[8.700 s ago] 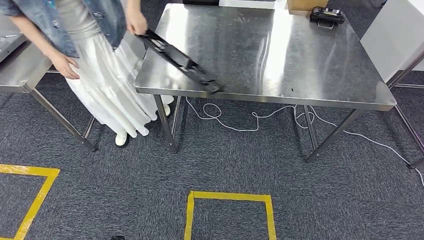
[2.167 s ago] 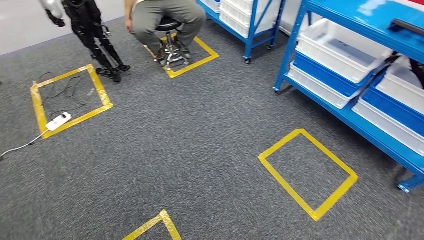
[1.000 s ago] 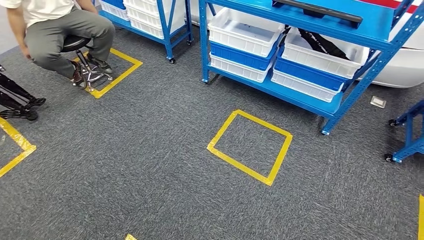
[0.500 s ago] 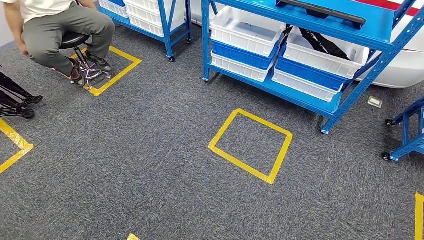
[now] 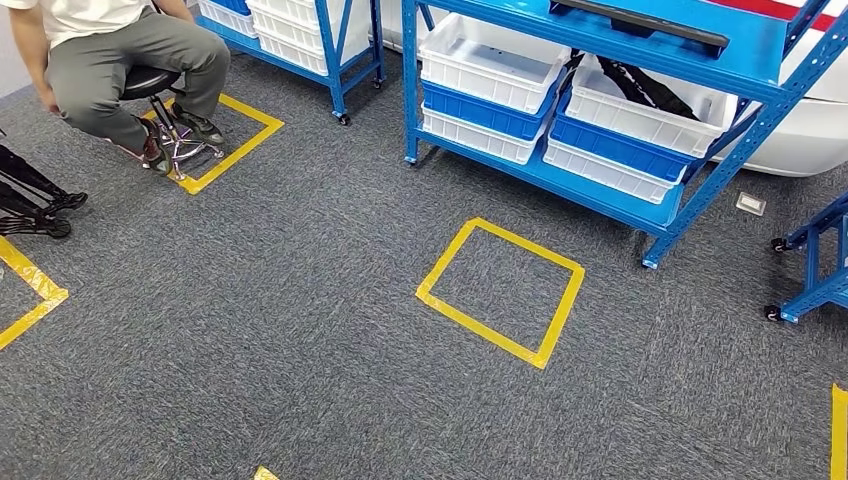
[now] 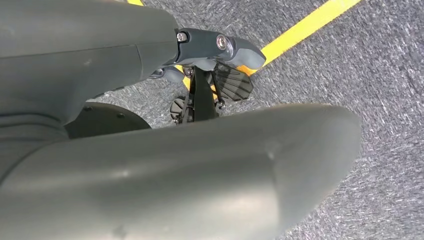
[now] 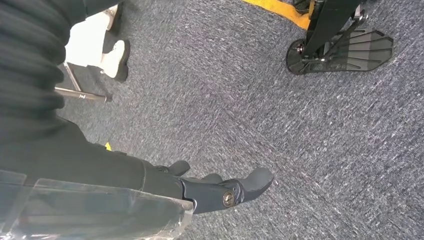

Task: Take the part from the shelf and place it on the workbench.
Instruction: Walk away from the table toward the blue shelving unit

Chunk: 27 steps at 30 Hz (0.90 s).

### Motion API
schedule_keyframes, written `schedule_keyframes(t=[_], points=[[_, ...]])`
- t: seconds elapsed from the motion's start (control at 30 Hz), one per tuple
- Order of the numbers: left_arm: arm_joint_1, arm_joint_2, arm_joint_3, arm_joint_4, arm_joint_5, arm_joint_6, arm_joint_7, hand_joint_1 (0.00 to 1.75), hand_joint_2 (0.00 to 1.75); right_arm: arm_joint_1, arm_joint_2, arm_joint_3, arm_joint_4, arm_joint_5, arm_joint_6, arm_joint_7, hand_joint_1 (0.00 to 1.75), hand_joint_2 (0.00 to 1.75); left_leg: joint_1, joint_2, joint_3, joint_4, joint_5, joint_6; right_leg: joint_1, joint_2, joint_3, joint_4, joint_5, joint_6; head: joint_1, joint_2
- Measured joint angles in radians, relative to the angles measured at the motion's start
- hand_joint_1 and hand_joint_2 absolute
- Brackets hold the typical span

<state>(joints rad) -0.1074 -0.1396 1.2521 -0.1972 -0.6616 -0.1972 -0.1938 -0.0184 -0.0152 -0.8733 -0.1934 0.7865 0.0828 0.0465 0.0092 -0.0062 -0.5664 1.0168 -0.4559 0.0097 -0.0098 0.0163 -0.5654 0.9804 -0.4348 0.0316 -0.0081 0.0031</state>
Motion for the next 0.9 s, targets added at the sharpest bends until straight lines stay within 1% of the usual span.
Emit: schedule_keyframes(t=[0.07, 0.13, 0.17, 0.2, 0.23, 0.27, 0.3, 0.33, 0.37, 0.4, 0.43, 0.47, 0.5, 0.53, 0.57, 0.6, 0.63, 0.67, 0.7, 0.73, 0.77, 0.83, 0.87, 0.9], points=[[0.0, 0.0, -0.003, 0.0, -0.002, 0.002, -0.005, 0.0, 0.0, 0.0, 0.001, 0.0, 0.0, 0.001, 0.0, 0.0, 0.0, 1.75, 0.0, 0.0, -0.002, 0.003, -0.001, 0.007, -0.009, 0.0, 0.001, -0.003, 0.003, 0.004, 0.0, 0.0], [0.0, 0.001, -0.006, 0.0, -0.003, 0.007, -0.01, 0.0, 0.0, 0.0, 0.002, 0.0, 0.0, 0.003, 0.0, 0.0, 0.0, 1.75, 0.0, 0.001, -0.002, 0.0, -0.002, 0.017, -0.015, 0.0, 0.003, -0.008, 0.005, 0.011, -0.001, 0.0], [0.0, 0.0, -0.008, 0.0, -0.003, 0.008, -0.011, 0.0, 0.0, -0.001, 0.002, 0.0, 0.0, 0.004, 0.0, 0.0, 0.0, 1.75, 0.004, 0.002, 0.004, -0.009, 0.003, 0.021, -0.014, -0.001, 0.002, -0.005, 0.003, 0.012, 0.0, 0.0], [0.0, -0.001, -0.009, 0.0, -0.003, 0.009, -0.013, 0.0, 0.0, -0.002, 0.002, 0.0, 0.0, 0.005, 0.0, 0.0, 0.0, 1.75, 0.007, 0.002, 0.01, -0.02, 0.008, 0.025, -0.012, -0.003, -0.005, 0.01, -0.006, 0.011, 0.0, 0.0], [-0.001, -0.002, -0.011, 0.0, -0.003, 0.01, -0.013, 0.0, 0.0, -0.002, 0.001, 0.0, 0.0, 0.006, 0.0, 0.0, 0.0, 1.75, 0.01, 0.004, 0.016, -0.03, 0.013, 0.029, -0.011, -0.005, -0.023, 0.047, -0.025, 0.008, 0.001, 0.0], [-0.001, -0.003, -0.012, 0.0, -0.003, 0.012, -0.014, 0.0, 0.0, -0.002, 0.001, 0.0, 0.0, 0.007, 0.0, 0.0, 0.0, 1.75, 0.012, 0.005, 0.019, -0.036, 0.017, 0.032, -0.013, -0.007, -0.053, 0.106, -0.052, 0.003, 0.001, 0.0], [-0.001, -0.003, -0.013, 0.0, -0.004, 0.015, -0.014, 0.0, 0.0, -0.002, 0.001, 0.0, 0.0, 0.008, 0.0, 0.001, 0.0, 1.75, 0.012, 0.006, 0.019, -0.037, 0.017, 0.034, -0.015, -0.008, -0.089, 0.177, -0.083, -0.001, 0.002, 0.0], [-0.001, -0.003, -0.013, 0.0, -0.005, 0.017, -0.014, 0.0, 0.0, -0.001, 0.001, 0.0, 0.0, 0.008, 0.0, 0.002, 0.0, 1.75, 0.012, 0.007, 0.017, -0.037, 0.017, 0.034, -0.017, -0.008, -0.122, 0.243, -0.108, 0.0, 0.002, 0.0], [-0.001, -0.004, -0.013, 0.0, -0.006, 0.019, -0.014, 0.0, 0.0, -0.001, 0.0, 0.0, 0.0, 0.009, 0.0, 0.002, 0.0, 1.75, 0.014, 0.007, 0.017, -0.037, 0.017, 0.032, -0.02, -0.008, -0.141, 0.28, -0.118, 0.006, 0.002, 0.0], [0.0, -0.005, -0.013, 0.0, -0.007, 0.019, -0.013, 0.0, 0.0, 0.0, 0.0, 0.0, 0.0, 0.01, 0.0, 0.003, 0.0, 1.75, 0.016, 0.006, 0.016, -0.036, 0.016, 0.027, -0.024, -0.008, -0.139, 0.279, -0.112, 0.016, 0.002, 0.0], [0.0, -0.006, -0.013, 0.0, -0.008, 0.019, -0.013, 0.0, 0.0, 0.0, 0.0, 0.0, 0.0, 0.011, 0.0, 0.003, 0.0, 1.75, 0.021, 0.005, 0.017, -0.035, 0.014, 0.02, -0.03, -0.01, -0.114, 0.232, -0.092, 0.03, 0.001, 0.0], [0.0, -0.006, -0.013, 0.0, -0.009, 0.019, -0.013, 0.0, 0.0, 0.0, 0.0, 0.0, 0.0, 0.011, 0.0, 0.003, 0.0, 1.75, 0.025, 0.004, 0.019, -0.032, 0.011, 0.011, -0.038, -0.013, -0.073, 0.158, -0.065, 0.045, 0.002, 0.0], [0.0, -0.006, -0.013, 0.0, -0.009, 0.019, -0.013, 0.0, 0.0, -0.002, 0.002, 0.0, 0.0, 0.012, 0.0, 0.003, 0.0, 1.75, 0.028, 0.004, 0.02, -0.03, 0.007, 0.0, -0.04, -0.017, -0.035, 0.089, -0.044, 0.055, 0.003, 0.0], [0.0, -0.005, -0.013, -0.001, -0.009, 0.018, -0.014, 0.0, 0.0, -0.004, 0.002, 0.0, 0.0, 0.014, 0.0, 0.003, 0.0, 1.75, 0.029, 0.005, 0.021, -0.027, 0.001, -0.012, -0.04, -0.019, -0.005, 0.035, -0.029, 0.056, 0.003, 0.0], [0.0, -0.005, -0.013, -0.001, -0.009, 0.014, -0.014, 0.0, 0.0, -0.005, 0.003, 0.0, -0.001, 0.015, 0.001, 0.003, 0.0, 1.75, 0.03, 0.005, 0.022, -0.026, -0.003, -0.022, -0.037, -0.02, 0.01, 0.009, -0.025, 0.048, 0.003, 0.0], [0.0, -0.005, -0.013, -0.001, -0.009, 0.01, -0.015, 0.0, 0.0, -0.005, 0.003, 0.0, -0.001, 0.016, 0.002, 0.003, 0.0, 1.75, 0.031, 0.006, 0.024, -0.028, -0.006, -0.031, -0.03, -0.019, 0.013, 0.005, -0.027, 0.035, 0.003, 0.0], [0.0, -0.006, -0.014, -0.001, -0.009, 0.005, -0.015, 0.0, 0.0, -0.004, 0.002, 0.0, -0.001, 0.018, 0.003, 0.003, 0.0, 1.75, 0.033, 0.007, 0.027, -0.031, -0.007, -0.038, -0.026, -0.017, 0.015, 0.003, -0.028, 0.021, 0.002, 0.0], [0.0, -0.006, -0.015, -0.001, -0.009, 0.002, -0.016, 0.0, 0.0, -0.002, 0.002, 0.0, -0.001, 0.018, 0.004, 0.003, 0.0, 1.75, 0.037, 0.008, 0.029, -0.03, -0.009, -0.044, -0.028, -0.016, 0.019, 0.001, -0.028, 0.01, 0.001, 0.0], [0.0, -0.006, -0.015, -0.001, -0.009, 0.003, -0.017, 0.0, 0.0, -0.001, 0.002, 0.0, -0.001, 0.019, 0.005, 0.003, 0.0, 1.75, 0.039, 0.009, 0.027, -0.015, -0.016, -0.047, -0.03, -0.015, 0.026, -0.001, -0.031, 0.0, 0.0, 0.0], [0.0, -0.007, -0.016, -0.001, -0.009, 0.005, -0.017, 0.0, 0.0, 0.0, 0.002, 0.0, -0.001, 0.019, 0.006, 0.003, 0.0, 1.75, 0.04, 0.01, 0.014, 0.019, -0.031, -0.049, -0.032, -0.014, 0.035, -0.003, -0.035, -0.01, -0.002, 0.0], [0.0, -0.007, -0.016, -0.001, -0.009, 0.007, -0.018, 0.0, 0.0, 0.0, 0.002, 0.0, -0.001, 0.019, 0.008, 0.003, 0.0, 1.75, 0.04, 0.01, -0.012, 0.076, -0.056, -0.049, -0.033, -0.014, 0.045, -0.005, -0.039, -0.019, -0.004, 0.0], [0.0, -0.006, -0.016, -0.001, -0.009, 0.014, -0.018, 0.0, 0.0, -0.001, 0.003, 0.0, -0.001, 0.02, 0.01, 0.003, 0.0, 1.75, 0.039, 0.008, -0.092, 0.218, -0.109, -0.045, -0.025, -0.014, 0.061, -0.005, -0.051, -0.033, -0.006, 0.0], [0.001, -0.006, -0.016, -0.001, -0.009, 0.017, -0.018, 0.0, 0.0, -0.002, 0.004, 0.0, -0.001, 0.021, 0.01, 0.003, 0.0, 1.75, 0.039, 0.007, -0.129, 0.27, -0.119, -0.044, -0.022, -0.013, 0.069, -0.006, -0.058, -0.037, -0.006, 0.0], [0.002, -0.006, -0.016, -0.001, -0.009, 0.019, -0.018, 0.0, 0.0, -0.001, 0.005, 0.0, -0.001, 0.021, 0.01, 0.003, 0.0, 1.75, 0.039, 0.007, -0.149, 0.285, -0.107, -0.042, -0.02, -0.01, 0.079, -0.006, -0.066, -0.038, -0.006, 0.0]])
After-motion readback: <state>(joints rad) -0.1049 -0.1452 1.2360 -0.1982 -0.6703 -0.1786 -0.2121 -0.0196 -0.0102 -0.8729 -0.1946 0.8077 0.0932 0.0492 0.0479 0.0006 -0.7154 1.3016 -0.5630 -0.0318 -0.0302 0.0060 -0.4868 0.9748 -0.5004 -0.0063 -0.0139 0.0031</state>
